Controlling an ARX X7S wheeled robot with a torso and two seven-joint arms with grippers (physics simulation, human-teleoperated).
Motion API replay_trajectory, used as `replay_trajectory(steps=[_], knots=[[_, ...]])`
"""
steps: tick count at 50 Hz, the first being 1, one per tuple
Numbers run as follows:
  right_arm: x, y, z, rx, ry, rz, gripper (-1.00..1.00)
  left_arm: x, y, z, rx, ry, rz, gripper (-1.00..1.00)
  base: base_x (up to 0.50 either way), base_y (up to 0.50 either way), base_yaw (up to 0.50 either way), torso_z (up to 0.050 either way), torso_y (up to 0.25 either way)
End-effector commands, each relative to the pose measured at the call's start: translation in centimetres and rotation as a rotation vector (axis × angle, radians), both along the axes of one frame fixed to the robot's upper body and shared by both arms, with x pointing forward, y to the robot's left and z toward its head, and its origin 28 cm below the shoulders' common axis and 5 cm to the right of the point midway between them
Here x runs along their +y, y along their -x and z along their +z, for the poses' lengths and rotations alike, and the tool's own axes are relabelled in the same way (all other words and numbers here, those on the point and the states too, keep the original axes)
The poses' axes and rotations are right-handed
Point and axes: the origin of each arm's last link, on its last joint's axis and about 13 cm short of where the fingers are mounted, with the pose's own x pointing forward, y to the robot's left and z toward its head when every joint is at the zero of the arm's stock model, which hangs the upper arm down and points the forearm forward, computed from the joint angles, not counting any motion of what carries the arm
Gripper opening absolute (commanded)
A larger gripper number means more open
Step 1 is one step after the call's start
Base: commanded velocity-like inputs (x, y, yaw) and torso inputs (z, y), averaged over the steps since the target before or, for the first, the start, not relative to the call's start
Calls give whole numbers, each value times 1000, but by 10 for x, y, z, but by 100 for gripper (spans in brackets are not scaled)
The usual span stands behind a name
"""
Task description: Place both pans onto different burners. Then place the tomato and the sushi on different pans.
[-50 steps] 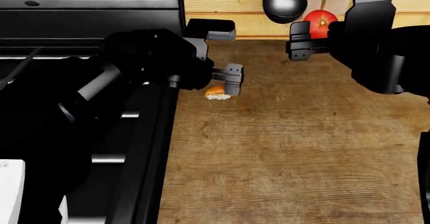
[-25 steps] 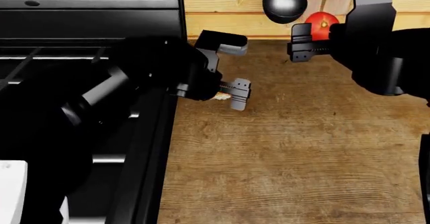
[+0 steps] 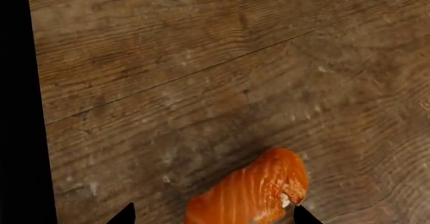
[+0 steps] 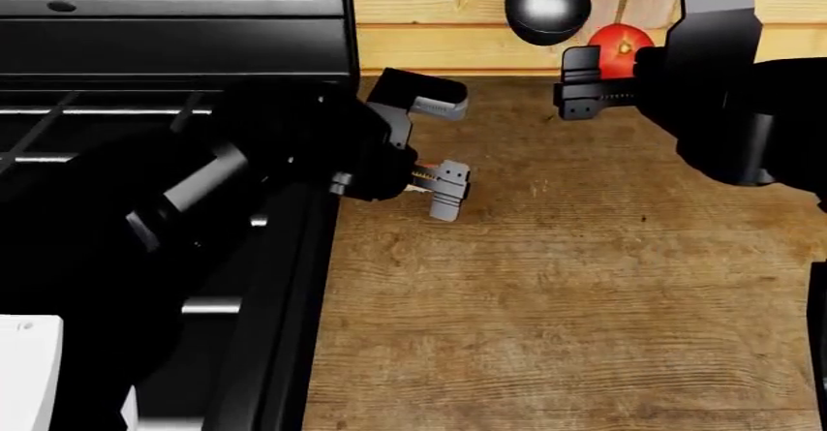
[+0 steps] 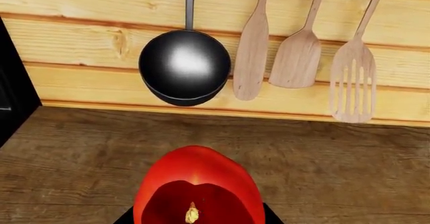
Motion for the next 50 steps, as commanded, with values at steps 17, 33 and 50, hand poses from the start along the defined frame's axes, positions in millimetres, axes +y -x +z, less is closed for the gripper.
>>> replay_trajectory(steps=[17, 33, 50], knots=[[-2, 2, 3, -30, -3, 0, -100, 5, -4, -19, 0, -11, -174, 100, 1, 0, -1, 0, 0], [-1, 5, 3, -41, -1, 3, -100, 10, -7, -17, 10, 28, -162, -100, 0, 0, -1, 0, -2], [-1, 6, 6, -46, 7, -3, -100, 20, -6, 65, -101, 14, -127, -100, 0, 0, 0, 0, -1]])
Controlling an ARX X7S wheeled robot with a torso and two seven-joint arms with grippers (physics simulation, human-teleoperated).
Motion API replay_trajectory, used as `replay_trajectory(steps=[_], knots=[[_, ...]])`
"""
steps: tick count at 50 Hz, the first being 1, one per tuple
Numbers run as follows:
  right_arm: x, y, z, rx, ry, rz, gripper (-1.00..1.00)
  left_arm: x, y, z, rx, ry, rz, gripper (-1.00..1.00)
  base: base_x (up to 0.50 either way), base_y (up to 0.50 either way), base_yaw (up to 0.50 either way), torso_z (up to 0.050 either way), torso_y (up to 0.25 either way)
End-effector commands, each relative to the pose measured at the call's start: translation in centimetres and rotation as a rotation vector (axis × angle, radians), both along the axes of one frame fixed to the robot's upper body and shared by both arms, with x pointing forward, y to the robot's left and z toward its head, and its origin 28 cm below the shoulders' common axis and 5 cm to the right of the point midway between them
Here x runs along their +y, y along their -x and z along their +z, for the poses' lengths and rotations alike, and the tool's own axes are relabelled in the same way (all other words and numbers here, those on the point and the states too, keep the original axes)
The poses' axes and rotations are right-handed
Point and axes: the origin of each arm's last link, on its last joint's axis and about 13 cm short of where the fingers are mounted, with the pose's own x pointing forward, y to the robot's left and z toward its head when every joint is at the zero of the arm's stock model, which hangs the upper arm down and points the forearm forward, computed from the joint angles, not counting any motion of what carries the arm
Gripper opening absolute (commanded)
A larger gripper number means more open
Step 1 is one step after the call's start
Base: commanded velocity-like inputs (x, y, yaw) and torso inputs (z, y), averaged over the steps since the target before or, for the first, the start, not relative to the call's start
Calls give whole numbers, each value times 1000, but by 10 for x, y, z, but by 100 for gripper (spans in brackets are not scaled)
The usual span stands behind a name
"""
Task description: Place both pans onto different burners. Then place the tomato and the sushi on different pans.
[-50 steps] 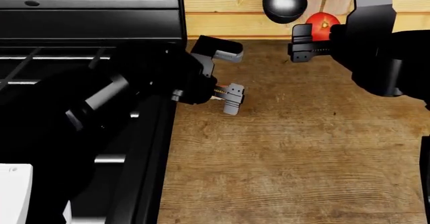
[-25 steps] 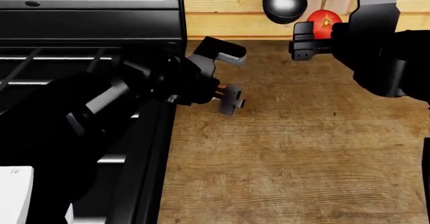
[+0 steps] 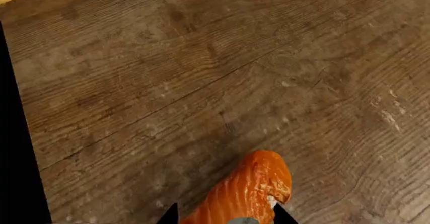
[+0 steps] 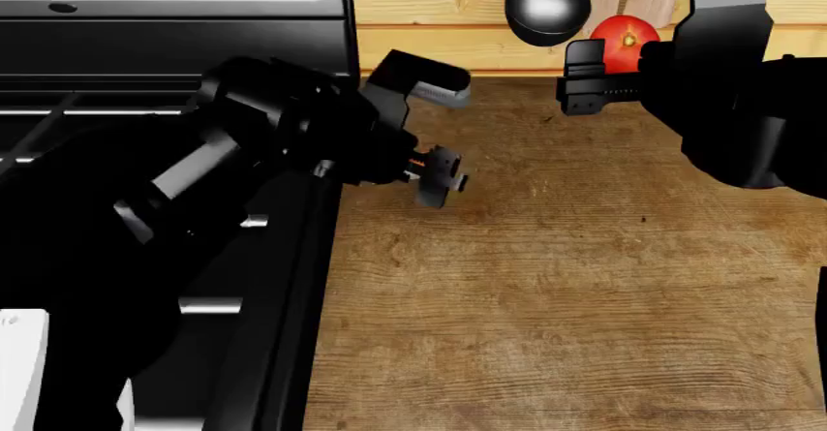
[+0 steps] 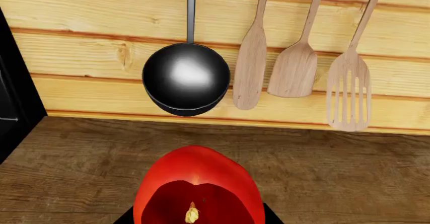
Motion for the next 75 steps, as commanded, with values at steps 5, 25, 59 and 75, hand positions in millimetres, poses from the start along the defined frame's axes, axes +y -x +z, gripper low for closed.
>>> replay_trajectory(steps=[5, 25, 59, 75], knots=[[1, 3, 6, -20, 21, -6, -100, 18, 4, 86, -112, 29, 45, -100, 0, 0, 0, 0, 0], [7, 18, 17, -14, 40, 24, -100, 64, 116, 144, -307, -3, 111, -100, 0, 0, 0, 0, 0], [13, 34, 28, -99, 130, -20, -100, 88, 144, 161, -361, 14, 205, -100, 0, 200, 0, 0, 0], [14, 31, 29, -97, 104, -30, -100, 91, 144, 161, -364, 28, 213, -100, -238, 294, 0, 0, 0]])
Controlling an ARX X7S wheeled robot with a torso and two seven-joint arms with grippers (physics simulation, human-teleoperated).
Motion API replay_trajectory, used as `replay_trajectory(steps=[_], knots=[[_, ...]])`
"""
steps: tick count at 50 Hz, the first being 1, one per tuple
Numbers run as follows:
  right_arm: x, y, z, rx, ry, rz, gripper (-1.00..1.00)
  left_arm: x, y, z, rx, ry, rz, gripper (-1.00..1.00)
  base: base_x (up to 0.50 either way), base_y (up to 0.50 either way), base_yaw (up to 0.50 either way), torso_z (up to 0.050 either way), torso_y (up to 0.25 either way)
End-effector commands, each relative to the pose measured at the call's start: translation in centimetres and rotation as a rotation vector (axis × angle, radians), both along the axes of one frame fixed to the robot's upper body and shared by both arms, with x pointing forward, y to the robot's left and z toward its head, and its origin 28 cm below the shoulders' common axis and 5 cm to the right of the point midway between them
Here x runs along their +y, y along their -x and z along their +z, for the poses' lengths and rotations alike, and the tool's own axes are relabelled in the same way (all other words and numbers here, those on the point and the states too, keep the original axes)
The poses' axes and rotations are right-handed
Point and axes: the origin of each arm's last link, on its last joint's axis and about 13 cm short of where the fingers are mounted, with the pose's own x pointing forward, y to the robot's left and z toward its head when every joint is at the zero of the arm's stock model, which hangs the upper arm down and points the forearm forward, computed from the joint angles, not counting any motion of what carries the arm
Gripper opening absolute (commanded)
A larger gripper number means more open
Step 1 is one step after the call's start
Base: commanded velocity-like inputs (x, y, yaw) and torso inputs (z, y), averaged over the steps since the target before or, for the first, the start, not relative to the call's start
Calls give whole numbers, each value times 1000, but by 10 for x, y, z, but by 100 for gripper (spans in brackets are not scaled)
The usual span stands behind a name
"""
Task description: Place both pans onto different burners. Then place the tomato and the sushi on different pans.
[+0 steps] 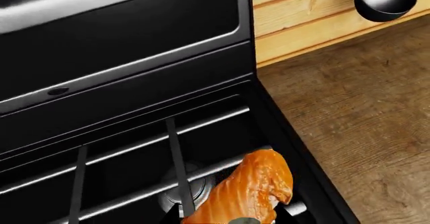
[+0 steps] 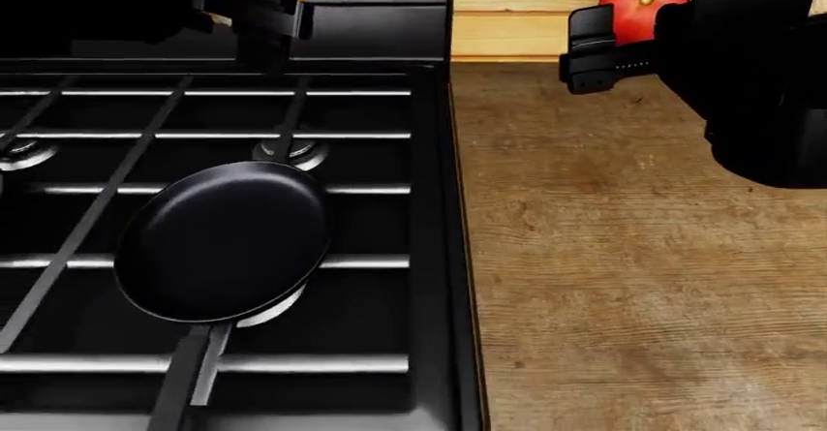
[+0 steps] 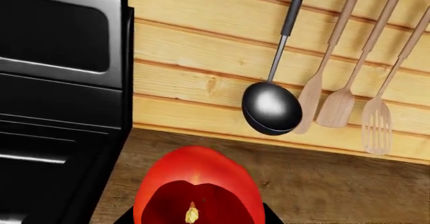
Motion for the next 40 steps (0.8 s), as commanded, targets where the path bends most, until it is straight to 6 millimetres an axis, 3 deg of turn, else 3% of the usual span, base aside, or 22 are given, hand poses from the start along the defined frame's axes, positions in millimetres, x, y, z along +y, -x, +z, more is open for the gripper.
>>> replay_trajectory(steps=[1, 4, 40], knots=[[-1, -2, 1, -1, -8, -12, -100, 1, 1, 1, -5, 13, 10, -100, 0, 0, 0, 0, 0], [-1, -2, 0, -5, -18, -30, -100, 1, 0, 2, -5, 12, 10, -100, 0, 0, 0, 0, 0], [3, -2, 0, -9, 25, -22, -100, 3, 1, 3, -6, 15, 21, -100, 0, 500, 0, 0, 0]])
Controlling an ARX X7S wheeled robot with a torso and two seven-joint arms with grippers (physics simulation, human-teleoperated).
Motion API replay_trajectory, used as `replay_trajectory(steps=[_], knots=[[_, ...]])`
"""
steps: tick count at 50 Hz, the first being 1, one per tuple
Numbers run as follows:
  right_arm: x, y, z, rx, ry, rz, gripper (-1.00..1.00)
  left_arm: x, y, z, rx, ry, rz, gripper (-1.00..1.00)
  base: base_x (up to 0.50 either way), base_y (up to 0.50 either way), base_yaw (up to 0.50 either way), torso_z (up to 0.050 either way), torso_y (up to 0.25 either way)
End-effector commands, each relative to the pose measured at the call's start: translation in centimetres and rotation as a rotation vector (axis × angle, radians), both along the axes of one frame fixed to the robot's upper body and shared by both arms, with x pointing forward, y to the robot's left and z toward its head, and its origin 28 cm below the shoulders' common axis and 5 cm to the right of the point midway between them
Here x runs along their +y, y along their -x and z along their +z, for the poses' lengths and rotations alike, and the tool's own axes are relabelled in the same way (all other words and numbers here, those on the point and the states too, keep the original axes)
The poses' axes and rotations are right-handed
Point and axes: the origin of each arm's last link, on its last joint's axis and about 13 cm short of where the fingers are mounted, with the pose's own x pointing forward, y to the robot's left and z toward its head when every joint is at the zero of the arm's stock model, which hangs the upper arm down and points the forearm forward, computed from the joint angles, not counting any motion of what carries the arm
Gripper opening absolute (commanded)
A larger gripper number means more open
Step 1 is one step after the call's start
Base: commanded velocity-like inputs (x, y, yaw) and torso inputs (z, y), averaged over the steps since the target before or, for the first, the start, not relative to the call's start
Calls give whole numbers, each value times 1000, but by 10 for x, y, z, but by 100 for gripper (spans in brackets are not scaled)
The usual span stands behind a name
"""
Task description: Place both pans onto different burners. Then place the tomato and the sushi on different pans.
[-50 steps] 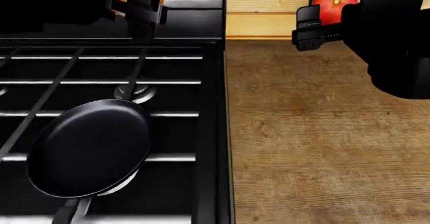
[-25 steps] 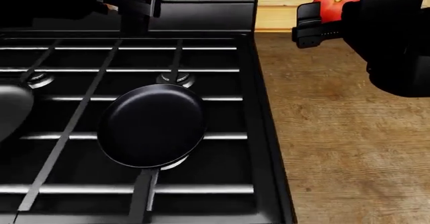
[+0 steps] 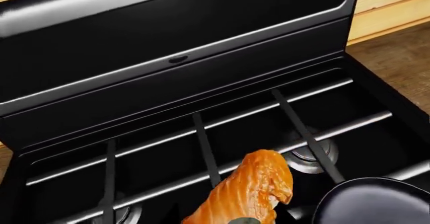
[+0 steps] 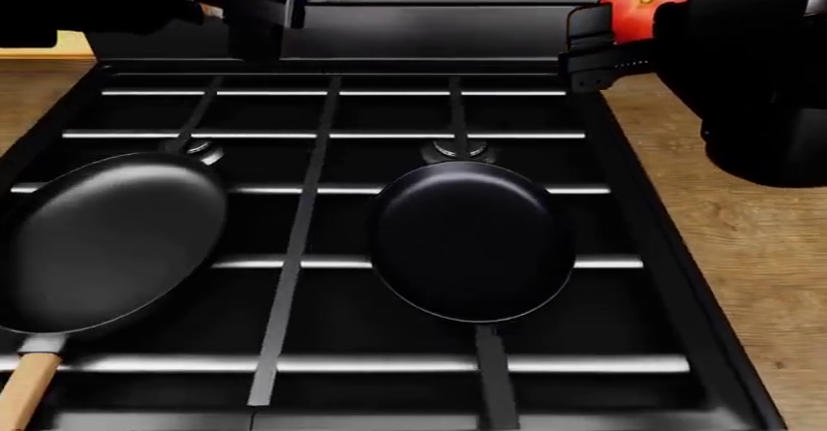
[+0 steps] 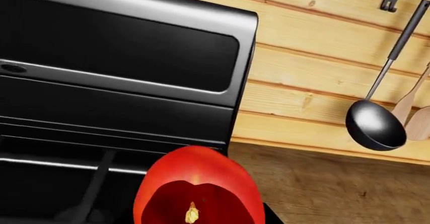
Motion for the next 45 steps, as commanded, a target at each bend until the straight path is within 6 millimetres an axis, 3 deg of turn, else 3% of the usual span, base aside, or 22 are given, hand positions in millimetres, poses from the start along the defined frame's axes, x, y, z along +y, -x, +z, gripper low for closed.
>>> replay_trajectory(steps=[1, 8, 21, 33, 45], knots=[[0, 0, 0, -3, 17, -2, -100, 0, 0, -1, 2, 6, 7, -100, -1, 500, 0, 0, 0], [0, 0, 0, -4, 17, 1, -100, 0, 0, -1, 1, 5, 5, -100, -1, 500, 0, 0, 0], [2, 1, -8, 84, 48, -14, -100, -1, 0, -2, 8, 5, -4, -100, 0, 0, 0, 0, 0], [10, 13, -24, 312, 55, 197, -100, -1, -4, -5, 16, 2, 4, -100, 0, 0, 0, 0, 0], [10, 16, -32, 373, 91, 227, -100, 0, -7, -9, 25, 5, 11, -100, 0, 0, 0, 0, 0]])
